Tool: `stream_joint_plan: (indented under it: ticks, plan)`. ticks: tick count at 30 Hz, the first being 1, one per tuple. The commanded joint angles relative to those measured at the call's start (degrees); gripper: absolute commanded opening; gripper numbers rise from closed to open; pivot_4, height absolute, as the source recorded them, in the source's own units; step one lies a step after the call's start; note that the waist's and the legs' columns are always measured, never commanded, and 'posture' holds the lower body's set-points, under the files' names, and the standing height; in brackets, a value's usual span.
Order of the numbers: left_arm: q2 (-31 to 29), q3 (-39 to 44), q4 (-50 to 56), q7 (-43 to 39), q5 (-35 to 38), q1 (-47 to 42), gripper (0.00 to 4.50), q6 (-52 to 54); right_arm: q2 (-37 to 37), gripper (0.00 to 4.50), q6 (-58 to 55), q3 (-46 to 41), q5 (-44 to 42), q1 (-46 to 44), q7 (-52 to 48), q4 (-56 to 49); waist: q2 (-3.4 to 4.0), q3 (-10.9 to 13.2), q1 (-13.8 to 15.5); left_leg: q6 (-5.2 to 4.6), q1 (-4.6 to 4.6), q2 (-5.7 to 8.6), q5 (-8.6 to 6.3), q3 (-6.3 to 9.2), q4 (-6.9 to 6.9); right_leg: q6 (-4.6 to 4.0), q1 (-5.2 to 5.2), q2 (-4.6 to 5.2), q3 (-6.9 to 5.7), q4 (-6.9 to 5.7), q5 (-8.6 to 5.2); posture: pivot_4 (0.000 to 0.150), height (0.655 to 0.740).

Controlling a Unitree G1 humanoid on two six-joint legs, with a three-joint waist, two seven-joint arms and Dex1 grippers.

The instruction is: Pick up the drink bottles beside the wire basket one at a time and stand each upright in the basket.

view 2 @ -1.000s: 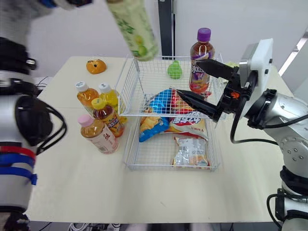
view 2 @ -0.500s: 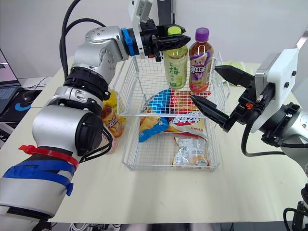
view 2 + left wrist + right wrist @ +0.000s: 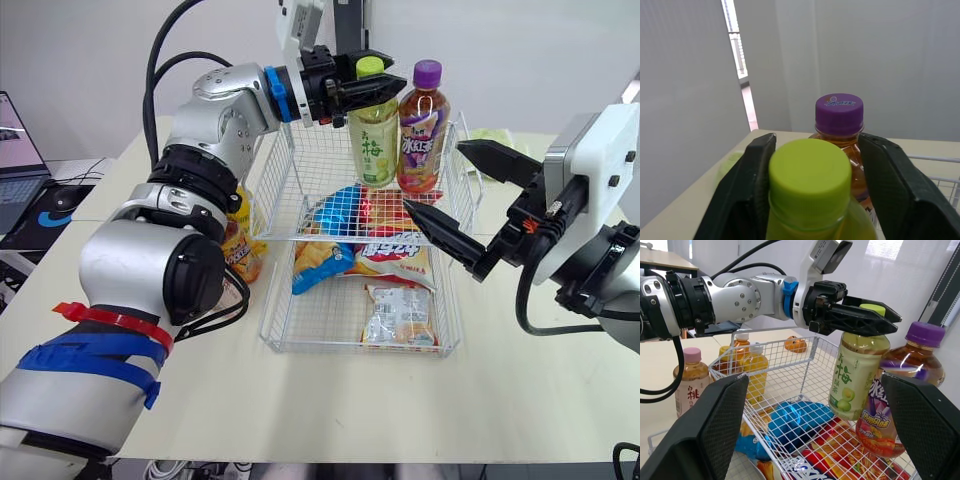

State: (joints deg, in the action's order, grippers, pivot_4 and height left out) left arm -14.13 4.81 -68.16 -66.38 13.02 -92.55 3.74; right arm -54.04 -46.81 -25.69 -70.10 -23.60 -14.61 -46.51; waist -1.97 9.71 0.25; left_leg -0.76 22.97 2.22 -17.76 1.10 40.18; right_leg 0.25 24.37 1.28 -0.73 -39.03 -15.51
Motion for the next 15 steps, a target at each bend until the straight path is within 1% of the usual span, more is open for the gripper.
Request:
stream_joint_plan:
  ticks: [1,3,9,13,15]
  plan:
    - [-0.53,0.98,1.36,-0.12,-0.11,-1.12,3.94,-0.30,-1.23,4.50,1.91,-1.25,-1.22,-0.12,0.15,-0.71,0.00,0.00,-0.01,0.00,0.00,0.00,0.00,0.00,0.00,0.00,0.00,0.00,0.00,0.00,0.00,0.150,0.7400]
    - [-1.43,1.63,1.78,-0.29,0.40,-1.43,4.48,0.36,-1.36,4.50,2.27,-0.76,-1.25,-0.22,-0.25,-0.33,0.00,0.00,-0.01,0.00,-0.01,0.00,0.00,0.00,0.00,0.00,0.00,0.00,0.00,0.00,0.00,0.150,0.7400]
    - [-6.82,3.42,4.99,-2.04,1.77,0.36,4.48,3.25,-1.15,4.50,3.84,1.77,-0.39,-1.30,-3.27,1.59,0.01,0.00,-0.35,0.00,-0.03,-0.02,0.00,0.00,0.00,0.00,0.00,-0.03,0.00,-0.04,0.00,0.150,0.7400]
    - [-12.69,5.40,13.44,-2.91,4.16,5.53,4.48,8.80,-0.54,4.50,5.38,4.52,0.89,-2.99,-6.95,3.85,0.03,-0.02,-0.52,0.00,-0.07,-0.03,0.01,-0.01,-0.01,0.00,0.00,-0.03,0.02,-0.05,0.00,0.150,0.7400]
    - [-16.90,7.39,19.88,-0.84,5.48,10.39,4.48,11.93,0.28,4.50,6.37,6.66,2.04,-4.81,-9.58,5.82,0.03,-0.02,-0.58,0.01,-0.08,-0.04,0.01,0.01,0.00,0.00,0.00,-0.03,0.02,-0.06,0.00,0.150,0.7400]
